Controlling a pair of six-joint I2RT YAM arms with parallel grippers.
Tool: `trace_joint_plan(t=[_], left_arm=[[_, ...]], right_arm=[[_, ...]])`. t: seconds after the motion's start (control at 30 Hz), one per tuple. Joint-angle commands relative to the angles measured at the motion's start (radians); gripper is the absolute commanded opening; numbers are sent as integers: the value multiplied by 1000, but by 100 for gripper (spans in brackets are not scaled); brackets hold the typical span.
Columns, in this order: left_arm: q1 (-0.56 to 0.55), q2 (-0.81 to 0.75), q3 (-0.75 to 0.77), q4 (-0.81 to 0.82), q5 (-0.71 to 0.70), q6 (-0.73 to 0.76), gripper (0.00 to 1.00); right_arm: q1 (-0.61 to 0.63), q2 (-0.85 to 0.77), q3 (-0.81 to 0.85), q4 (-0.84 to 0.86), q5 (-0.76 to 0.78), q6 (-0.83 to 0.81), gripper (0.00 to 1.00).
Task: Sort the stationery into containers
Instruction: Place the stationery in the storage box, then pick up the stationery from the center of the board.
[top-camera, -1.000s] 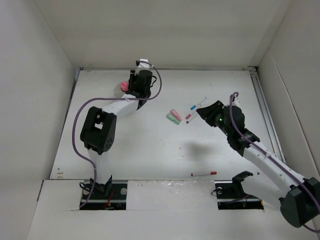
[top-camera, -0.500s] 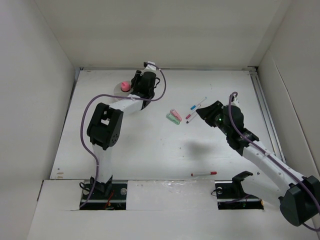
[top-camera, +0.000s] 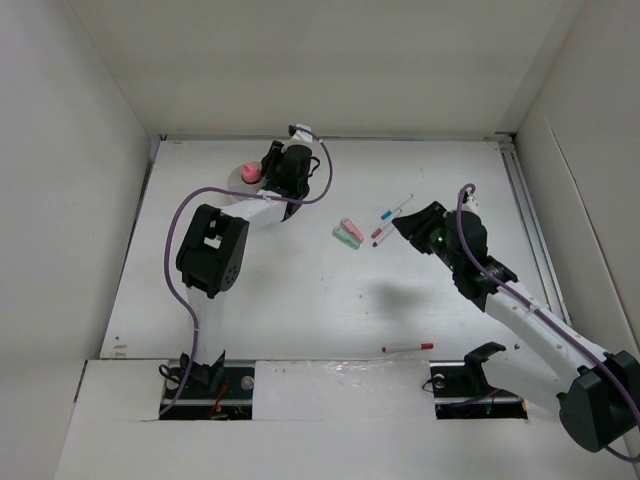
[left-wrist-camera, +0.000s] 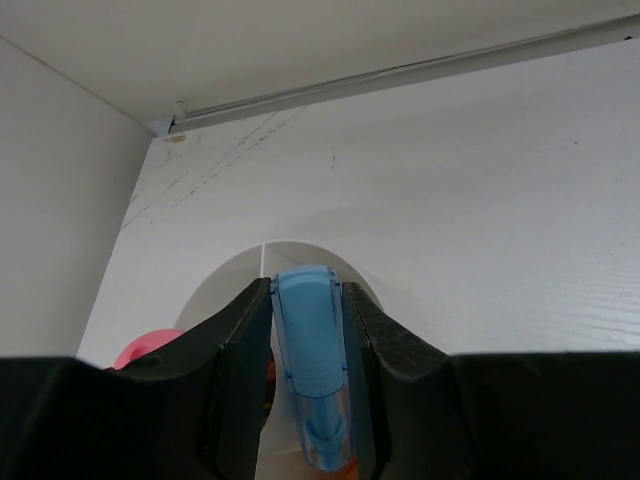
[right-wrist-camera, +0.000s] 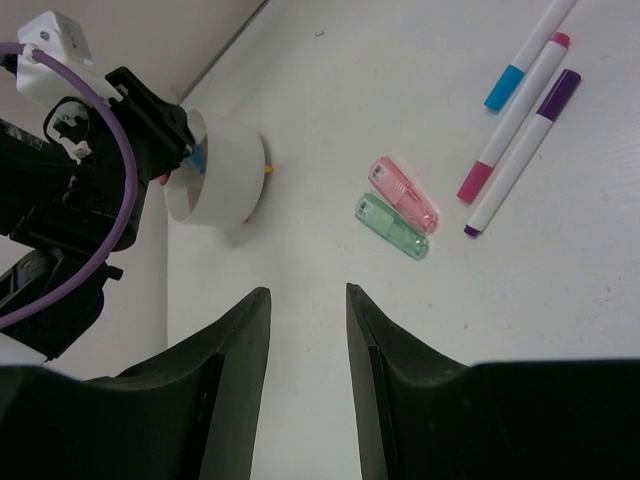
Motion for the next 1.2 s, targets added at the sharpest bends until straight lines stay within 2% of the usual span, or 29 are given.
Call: trace_joint_plan(t=[0.0, 0.23, 0.33, 0.67, 0.77, 0.83, 0.93, 1.03, 1.17], left_arm=[[0, -9, -22, 53, -40, 2, 34], [0, -38, 1, 16, -41, -27, 46], [-9, -59, 10, -2, -41, -39, 47], [-69, -106, 165, -177, 4, -189, 26], [-69, -106, 179, -206, 60, -246, 17], [-78, -106, 205, -254, 88, -301, 13], [-102, -106, 236, -291, 137, -375, 9], [-148, -106, 236, -349, 221, -511, 7], [-239, -81, 195, -453, 248, -626, 3]], right_arm=[[6, -13, 33, 36, 17, -17, 42], [6, -13, 33, 36, 17, -17, 42], [6, -13, 33, 36, 17, -17, 42], [6, -22, 33, 36, 39, -17, 42], [6, -22, 33, 36, 39, -17, 32], [6, -33, 33, 36, 48, -17, 14], [6, -23, 33, 36, 57, -17, 0], [6, -5, 33, 26, 55, -17, 0], [6, 23, 42, 26, 56, -17, 0]])
